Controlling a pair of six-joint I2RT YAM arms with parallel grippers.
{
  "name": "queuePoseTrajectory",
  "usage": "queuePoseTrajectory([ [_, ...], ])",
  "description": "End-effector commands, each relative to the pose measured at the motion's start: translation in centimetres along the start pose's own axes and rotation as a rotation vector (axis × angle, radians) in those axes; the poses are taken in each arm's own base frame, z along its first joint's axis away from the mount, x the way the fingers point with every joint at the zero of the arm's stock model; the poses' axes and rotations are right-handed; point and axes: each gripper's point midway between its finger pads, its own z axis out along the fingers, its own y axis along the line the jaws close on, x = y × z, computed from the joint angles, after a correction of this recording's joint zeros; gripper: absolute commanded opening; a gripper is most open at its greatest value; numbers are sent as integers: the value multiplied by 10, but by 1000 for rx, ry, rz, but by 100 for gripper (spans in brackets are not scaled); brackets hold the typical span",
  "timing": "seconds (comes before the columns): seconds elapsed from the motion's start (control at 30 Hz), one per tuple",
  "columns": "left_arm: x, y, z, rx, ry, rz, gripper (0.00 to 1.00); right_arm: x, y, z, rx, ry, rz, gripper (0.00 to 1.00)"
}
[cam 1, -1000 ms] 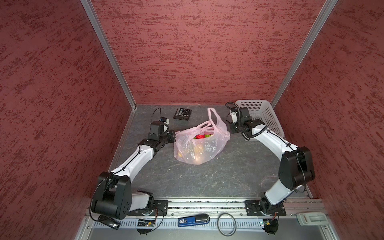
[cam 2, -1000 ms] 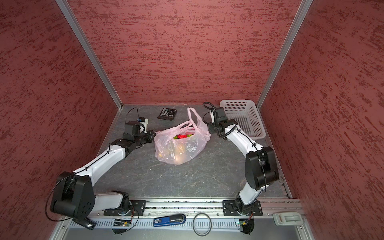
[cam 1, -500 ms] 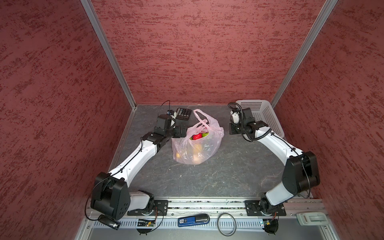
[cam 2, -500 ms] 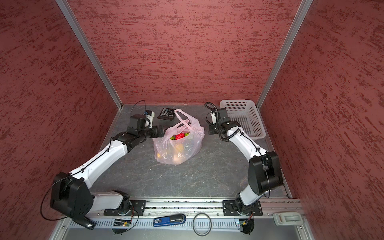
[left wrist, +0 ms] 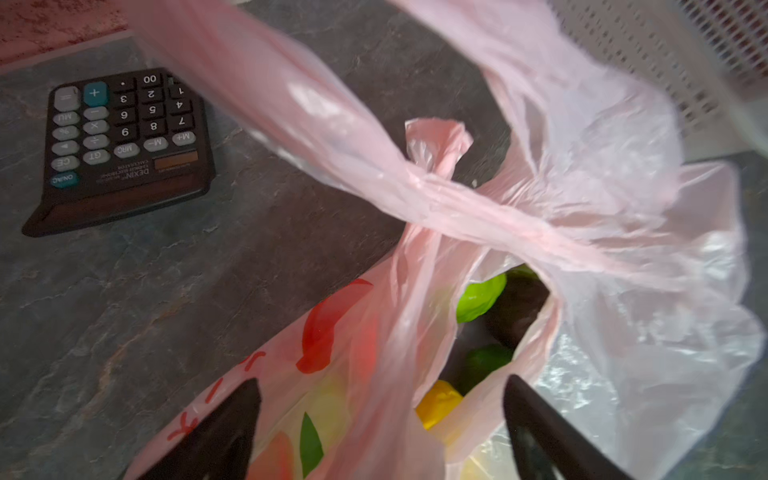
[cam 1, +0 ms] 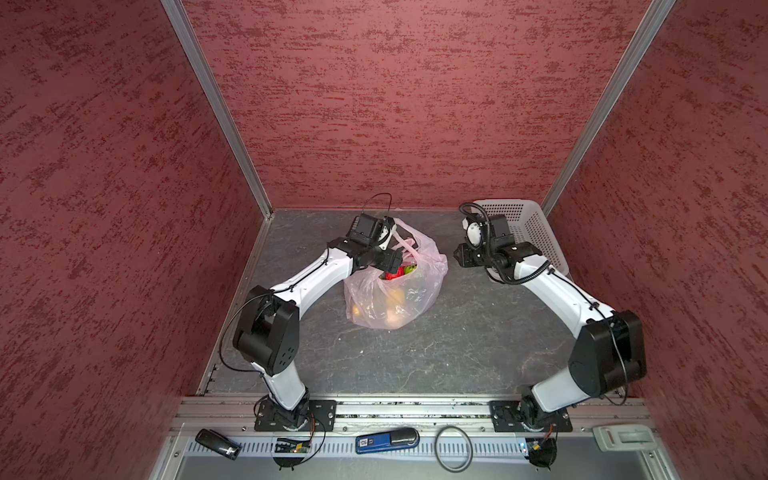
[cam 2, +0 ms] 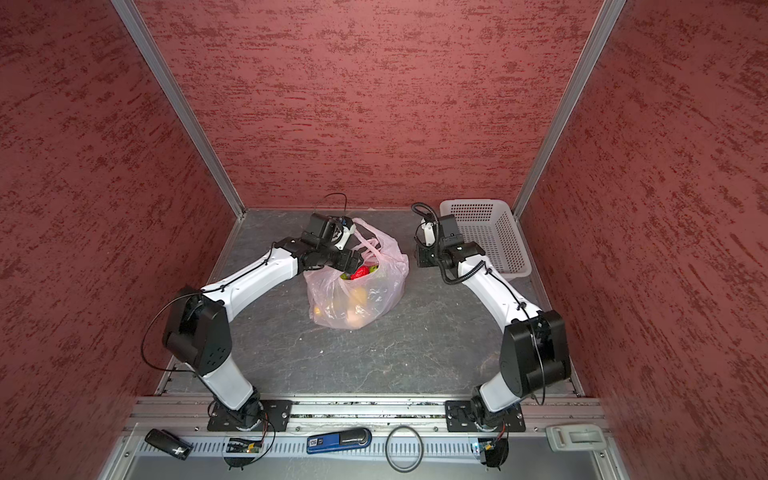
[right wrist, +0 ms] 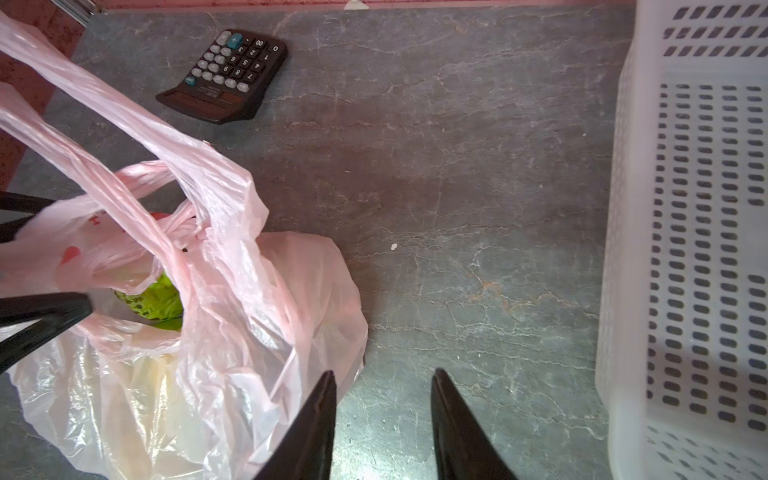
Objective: Untie the knot of the plastic bag and take out the fruit
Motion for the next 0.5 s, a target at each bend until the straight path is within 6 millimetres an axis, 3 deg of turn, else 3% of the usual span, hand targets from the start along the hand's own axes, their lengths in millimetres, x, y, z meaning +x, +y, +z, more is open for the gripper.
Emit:
queuePoseTrajectory([
  [0.0, -16, 9, 0, -64, -28, 32, 57, -3, 10, -10, -38, -27, 6, 42],
  [0.1, -19, 12, 0, -90, -37, 26, 24, -8, 18, -12, -76, -40, -9, 47],
  [0.2, -21, 7, -12, -100, -78, 42, 3, -16, 35, -12, -147, -54, -49, 58],
  [0.33, -26, -2, -35, -84, -158, 52, 0, -33, 63, -6, -262, -78, -112, 77],
  [0.47, -27, -2, -51, -88, -206, 32, 0, -40, 85, 22, -338, -34, -154, 88],
])
